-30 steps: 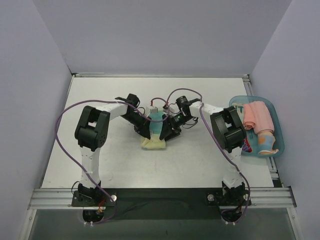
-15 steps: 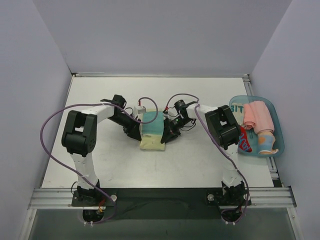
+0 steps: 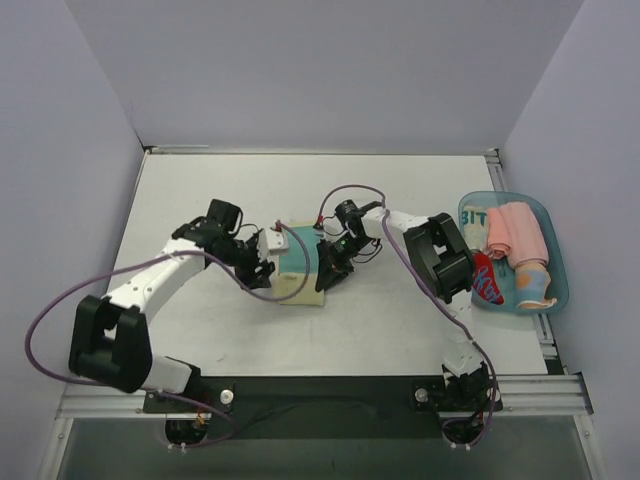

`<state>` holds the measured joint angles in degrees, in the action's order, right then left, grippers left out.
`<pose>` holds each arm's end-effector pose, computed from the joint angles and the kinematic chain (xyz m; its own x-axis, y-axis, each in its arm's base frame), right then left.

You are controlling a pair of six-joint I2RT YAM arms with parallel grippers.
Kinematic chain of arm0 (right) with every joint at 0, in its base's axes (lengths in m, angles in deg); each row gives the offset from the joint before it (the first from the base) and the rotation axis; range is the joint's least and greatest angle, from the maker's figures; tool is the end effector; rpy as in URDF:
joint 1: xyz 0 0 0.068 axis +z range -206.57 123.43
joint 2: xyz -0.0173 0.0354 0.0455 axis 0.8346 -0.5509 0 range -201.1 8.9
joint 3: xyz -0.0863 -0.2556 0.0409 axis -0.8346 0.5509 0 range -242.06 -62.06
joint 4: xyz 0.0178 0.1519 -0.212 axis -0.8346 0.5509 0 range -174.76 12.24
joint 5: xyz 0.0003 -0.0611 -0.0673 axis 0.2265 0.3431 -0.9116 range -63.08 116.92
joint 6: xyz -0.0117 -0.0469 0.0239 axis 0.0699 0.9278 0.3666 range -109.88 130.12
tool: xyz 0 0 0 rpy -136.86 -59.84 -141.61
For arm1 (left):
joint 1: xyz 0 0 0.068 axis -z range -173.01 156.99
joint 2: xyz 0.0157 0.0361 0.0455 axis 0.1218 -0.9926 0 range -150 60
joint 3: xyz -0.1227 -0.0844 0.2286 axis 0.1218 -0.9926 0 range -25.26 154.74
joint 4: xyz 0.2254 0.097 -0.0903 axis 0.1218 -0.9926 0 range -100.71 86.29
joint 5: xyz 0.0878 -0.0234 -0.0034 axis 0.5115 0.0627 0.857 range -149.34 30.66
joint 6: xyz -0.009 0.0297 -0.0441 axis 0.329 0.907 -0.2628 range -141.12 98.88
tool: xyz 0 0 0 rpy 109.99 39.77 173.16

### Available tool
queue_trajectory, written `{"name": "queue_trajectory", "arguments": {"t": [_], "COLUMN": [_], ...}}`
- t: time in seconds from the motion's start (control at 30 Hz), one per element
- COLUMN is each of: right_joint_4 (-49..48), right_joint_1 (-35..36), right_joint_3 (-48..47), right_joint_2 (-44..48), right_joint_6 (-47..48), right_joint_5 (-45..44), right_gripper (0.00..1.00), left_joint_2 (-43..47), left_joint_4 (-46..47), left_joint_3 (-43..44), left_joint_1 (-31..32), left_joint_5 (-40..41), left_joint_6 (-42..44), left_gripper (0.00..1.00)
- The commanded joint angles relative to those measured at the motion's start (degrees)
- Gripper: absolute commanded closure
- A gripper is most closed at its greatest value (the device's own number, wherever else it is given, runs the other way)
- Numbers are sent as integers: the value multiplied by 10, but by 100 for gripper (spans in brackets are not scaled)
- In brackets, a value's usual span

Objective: Roll the towels
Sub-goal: Roll the towel

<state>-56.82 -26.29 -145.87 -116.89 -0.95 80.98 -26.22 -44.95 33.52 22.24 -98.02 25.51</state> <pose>0.3560 0.2414 0.1193 -0.8990 -0.3943 -0.1908 -0.3701 0.4509 0.8122 0.2687 -0.0963 0.2225 -0.3085 0.6723 -0.6730 0.9449 0.2980 -0.1354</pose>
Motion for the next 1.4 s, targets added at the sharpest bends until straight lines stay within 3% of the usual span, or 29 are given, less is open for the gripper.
{"name": "queue_trajectory", "arguments": {"t": [0.0,0.17,0.43,0.53,0.63,0.7,0.87,0.93,1.0,1.1,1.37], "right_joint_4": [46,53,59,60,62,63,67,65,64,61,65], "right_joint_1": [2,4,5,5,3,-1,-25,-44,-58,-83,-147], "right_joint_3": [-19,-30,-42,-45,-46,-45,-41,-36,-27,-3,77], "right_joint_2": [7,-5,-15,-17,-17,-14,13,36,65,113,278], "right_joint_6": [13,7,7,7,8,10,34,44,68,104,177], "right_joint_5": [-29,-25,-21,-19,-20,-23,-21,-12,0,1,-7], "right_gripper": [100,100,100,100,100,100,98,88,74,63,49], "left_joint_2": [86,132,45,5,-34,-42,-73,-101,-140,-200,-353], "left_joint_4": [52,112,201,220,212,191,70,-1,-72,-166,-314], "left_joint_3": [-49,-98,-115,-119,-125,-126,-69,-24,8,84,235], "left_joint_1": [93,232,319,322,320,312,247,224,198,169,116], "left_joint_5": [82,214,324,344,356,339,187,123,89,25,-75], "left_joint_6": [79,107,94,90,85,71,58,63,77,95,116], "left_gripper": [33,29,33,39,60,71,83,88,90,91,94]}}
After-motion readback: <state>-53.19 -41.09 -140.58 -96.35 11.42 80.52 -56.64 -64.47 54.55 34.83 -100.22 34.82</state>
